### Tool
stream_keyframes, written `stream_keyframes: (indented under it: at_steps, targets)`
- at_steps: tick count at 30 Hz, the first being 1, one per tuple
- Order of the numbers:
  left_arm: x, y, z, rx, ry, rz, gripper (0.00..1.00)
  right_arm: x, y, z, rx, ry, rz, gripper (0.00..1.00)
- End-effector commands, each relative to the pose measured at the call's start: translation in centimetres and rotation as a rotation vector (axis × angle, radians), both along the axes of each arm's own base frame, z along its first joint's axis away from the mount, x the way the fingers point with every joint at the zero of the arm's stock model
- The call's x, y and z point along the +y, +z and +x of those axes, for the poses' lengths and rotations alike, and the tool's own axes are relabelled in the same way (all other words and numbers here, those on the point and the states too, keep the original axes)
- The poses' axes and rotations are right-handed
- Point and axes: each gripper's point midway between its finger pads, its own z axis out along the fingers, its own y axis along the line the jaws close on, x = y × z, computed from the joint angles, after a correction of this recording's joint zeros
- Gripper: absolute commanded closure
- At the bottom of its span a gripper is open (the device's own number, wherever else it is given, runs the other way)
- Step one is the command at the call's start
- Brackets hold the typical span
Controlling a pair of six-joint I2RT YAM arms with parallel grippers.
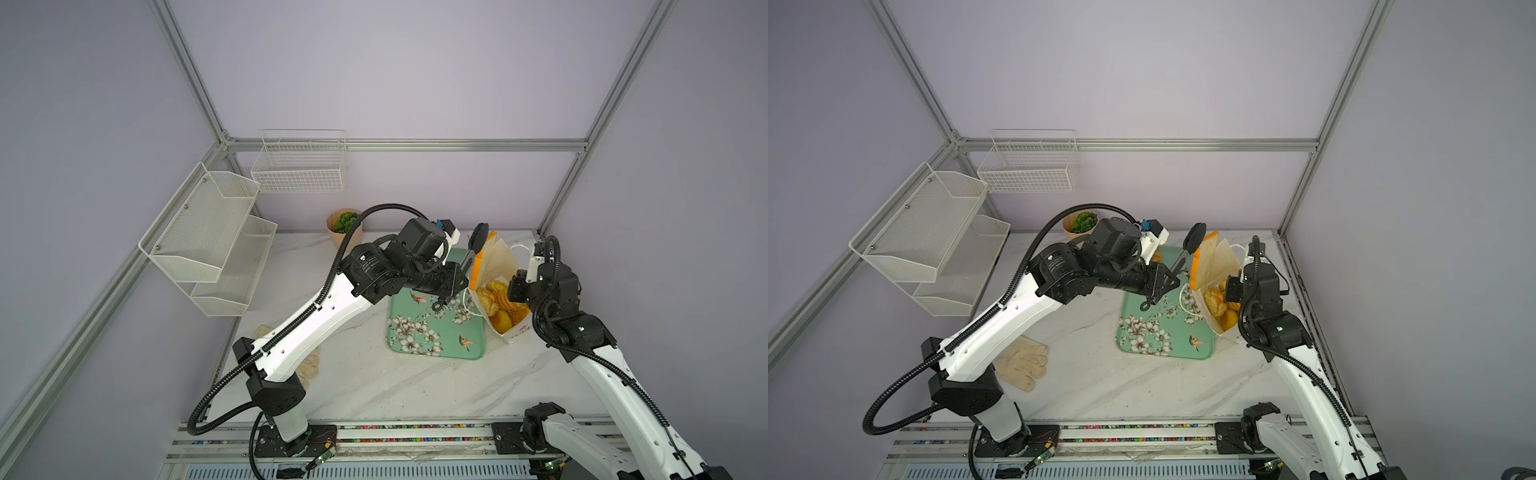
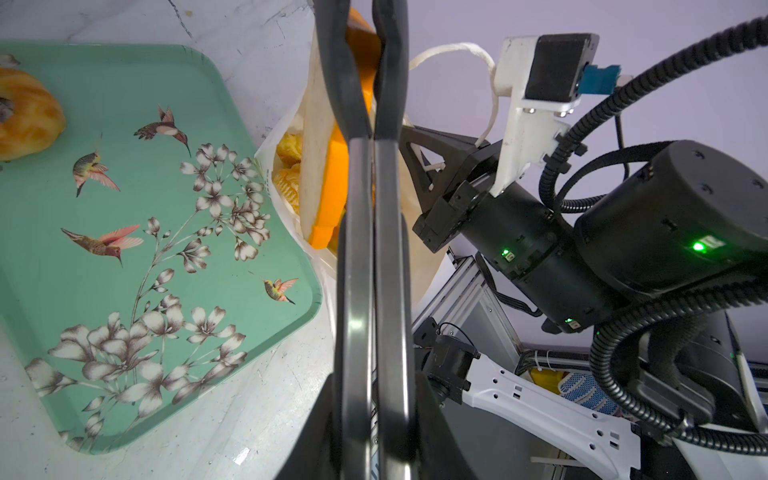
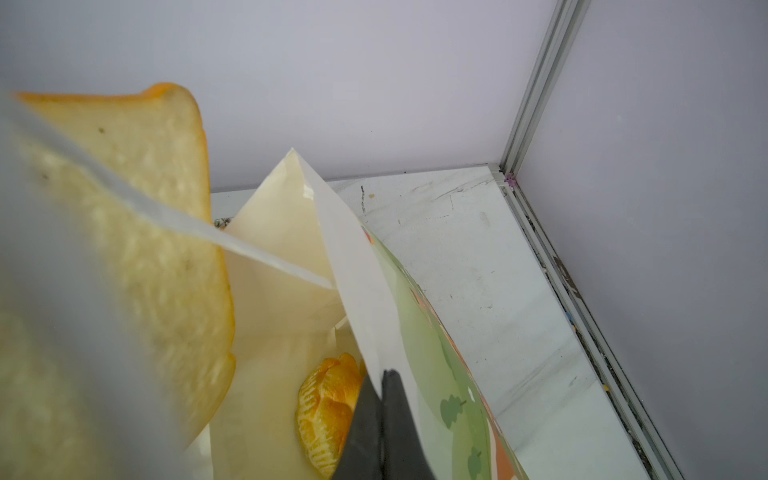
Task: Take the fake bread out of the paper bag
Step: 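Pull the bread slice up out of the bag with the left gripper's tongs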
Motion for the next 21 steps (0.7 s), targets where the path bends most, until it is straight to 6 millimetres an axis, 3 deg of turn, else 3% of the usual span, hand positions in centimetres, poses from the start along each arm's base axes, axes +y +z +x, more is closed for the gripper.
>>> stream_keyframes:
  at_steps: [1, 14, 21]
  targets:
    - [0.4, 5.7, 0.3, -0.127, -0.026, -0.139, 1.0, 0.1, 0.3, -0.1, 0.001, 0.004, 0.012, 1.0]
    - [0.8, 8.9, 2.5, -0.18, -0.017, -0.221, 1.0, -0.1, 0.0, 0.1, 0.011, 0.0, -0.018, 1.0]
    - [2.6, 9.1, 4.2, -0.197, 0.028, -0.22, 1.0, -0.2, -0.2, 0.1, 0.015, -0.005, -0.025, 1.0]
